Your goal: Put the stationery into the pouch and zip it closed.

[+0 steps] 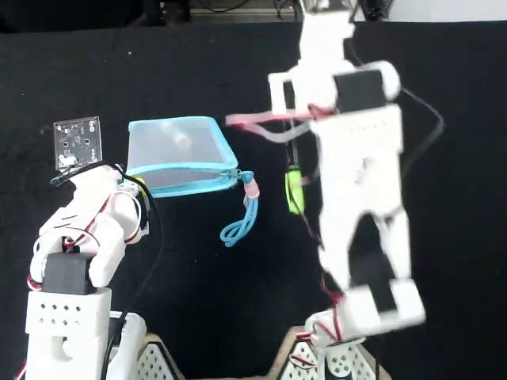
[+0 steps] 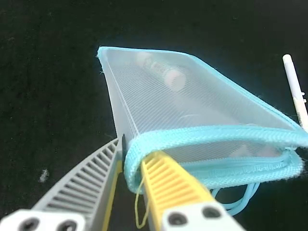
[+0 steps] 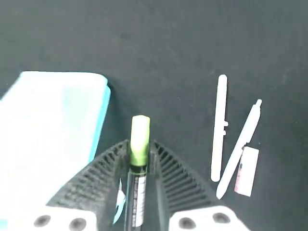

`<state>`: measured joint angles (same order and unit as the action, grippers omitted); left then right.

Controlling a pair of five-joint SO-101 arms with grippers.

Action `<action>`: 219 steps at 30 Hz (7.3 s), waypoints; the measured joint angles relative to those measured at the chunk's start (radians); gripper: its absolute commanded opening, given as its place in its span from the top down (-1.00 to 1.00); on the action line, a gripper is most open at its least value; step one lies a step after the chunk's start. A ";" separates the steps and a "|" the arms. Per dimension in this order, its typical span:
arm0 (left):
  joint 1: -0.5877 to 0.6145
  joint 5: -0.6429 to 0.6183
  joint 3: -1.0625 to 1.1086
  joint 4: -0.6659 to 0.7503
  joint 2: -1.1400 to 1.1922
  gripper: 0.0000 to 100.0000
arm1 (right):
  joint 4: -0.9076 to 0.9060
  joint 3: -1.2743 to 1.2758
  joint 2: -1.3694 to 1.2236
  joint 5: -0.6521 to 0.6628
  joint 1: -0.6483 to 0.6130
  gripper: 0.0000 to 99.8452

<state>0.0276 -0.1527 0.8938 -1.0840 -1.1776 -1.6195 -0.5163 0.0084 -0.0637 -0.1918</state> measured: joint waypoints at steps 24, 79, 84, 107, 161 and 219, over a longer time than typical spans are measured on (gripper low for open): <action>0.000 0.000 0.000 0.000 0.000 0.94 | 0.723 1.329 0.236 0.100 0.081 0.97; 0.000 0.000 0.000 0.000 0.000 0.94 | 0.437 0.944 -0.224 0.158 0.080 0.72; 0.000 0.000 0.000 0.000 0.000 0.94 | 0.465 0.922 -0.281 0.155 0.081 0.94; 0.000 0.000 0.000 0.000 0.000 0.94 | 0.164 0.901 0.806 0.158 0.075 0.98; 0.000 0.000 0.000 0.000 0.000 0.94 | 1.637 1.996 1.530 0.161 -0.471 0.98; 0.000 0.000 0.000 0.000 0.000 0.94 | 1.016 1.778 1.096 0.161 0.276 0.87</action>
<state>0.0276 -0.1527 0.8938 -1.0840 -1.1776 -0.6038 1.2620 1.1040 0.0974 0.0844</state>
